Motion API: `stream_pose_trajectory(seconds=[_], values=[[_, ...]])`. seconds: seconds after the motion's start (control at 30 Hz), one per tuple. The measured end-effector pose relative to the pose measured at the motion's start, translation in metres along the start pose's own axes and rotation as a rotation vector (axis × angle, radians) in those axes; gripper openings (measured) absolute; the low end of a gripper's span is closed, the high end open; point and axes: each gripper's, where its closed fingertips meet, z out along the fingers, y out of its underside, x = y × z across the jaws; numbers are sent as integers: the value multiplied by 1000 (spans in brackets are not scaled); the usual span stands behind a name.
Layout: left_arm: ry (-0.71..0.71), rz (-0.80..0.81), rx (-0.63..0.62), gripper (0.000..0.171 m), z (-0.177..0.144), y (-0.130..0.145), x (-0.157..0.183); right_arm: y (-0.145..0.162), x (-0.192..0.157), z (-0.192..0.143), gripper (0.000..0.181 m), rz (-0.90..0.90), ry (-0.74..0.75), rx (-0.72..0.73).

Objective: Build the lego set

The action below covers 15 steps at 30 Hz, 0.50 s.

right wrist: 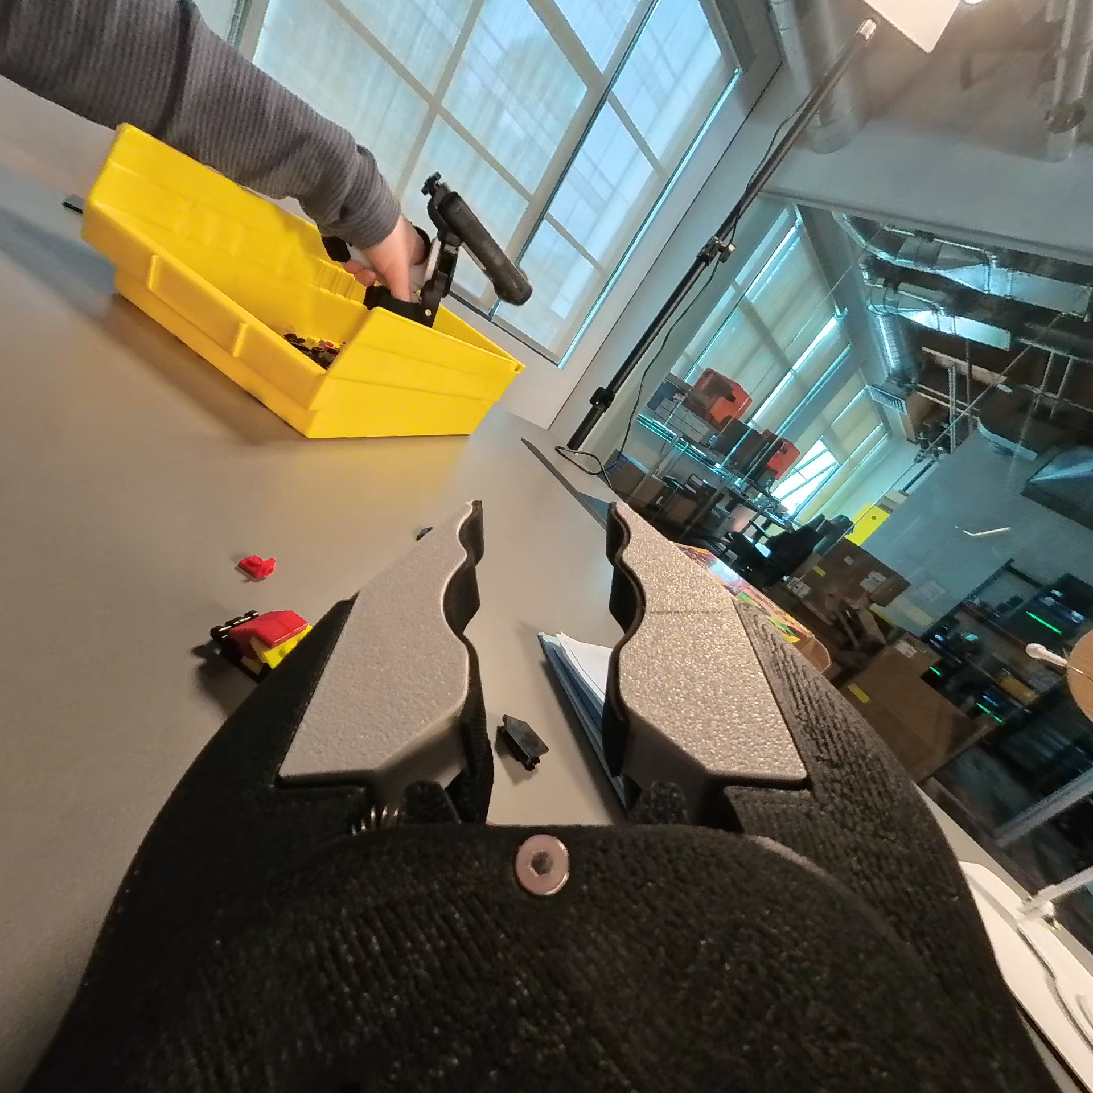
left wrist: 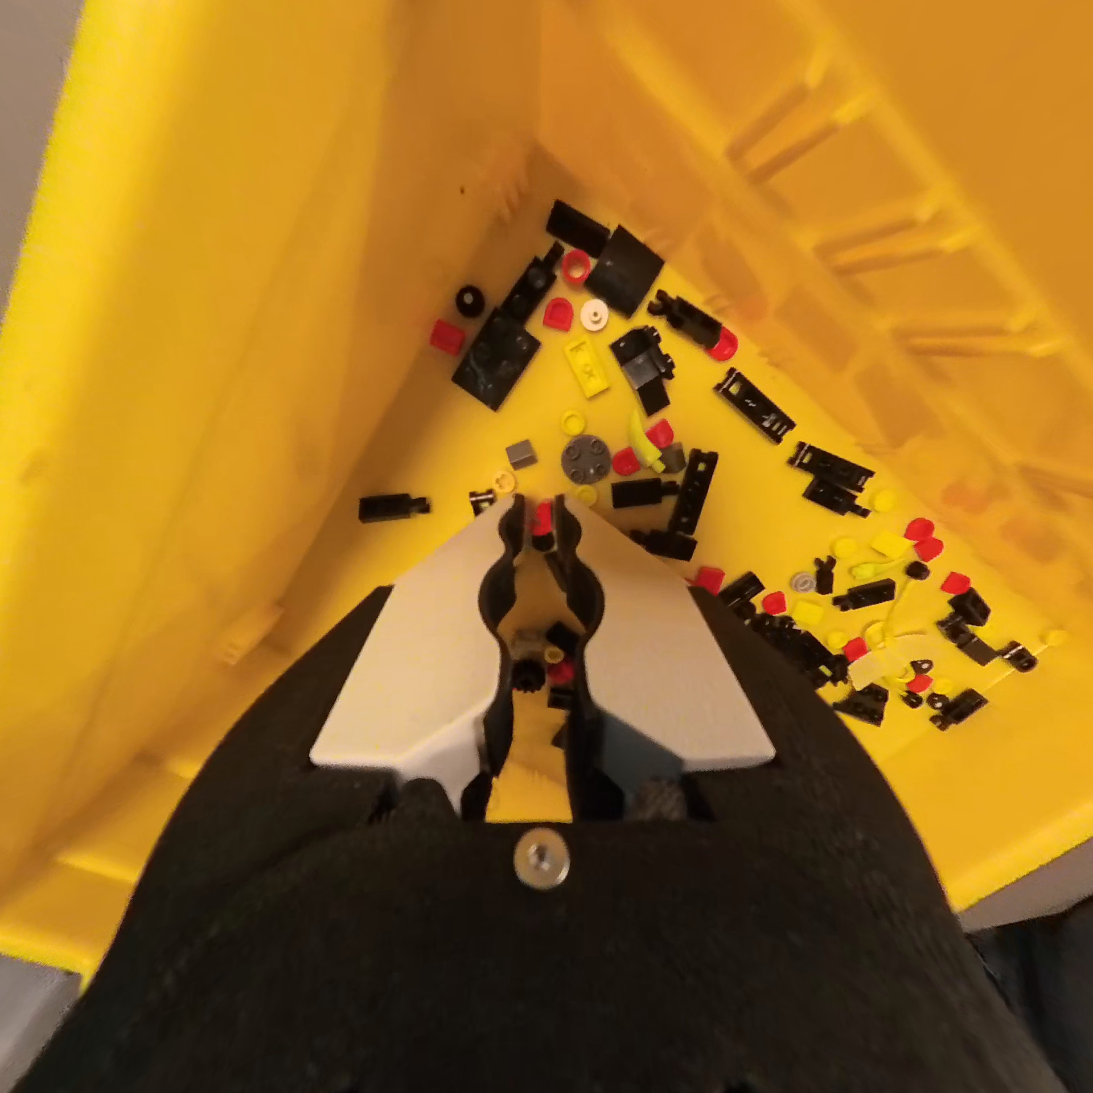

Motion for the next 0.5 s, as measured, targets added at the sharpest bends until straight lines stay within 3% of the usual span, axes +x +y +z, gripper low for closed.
stream_pose_trajectory(seconds=[0.3, 0.4, 0.5], values=[[-2, 54, 28, 4, -5, 1, 4, 1, 0, 1, 40, 0, -5, 3], [-26, 102, 154, 4, -28, -12, 16, 1, 0, 2, 40, -5, -9, 5], [-78, 241, 373, 4, -82, -23, 59, 1, -2, 2, 40, -19, -16, 2]])
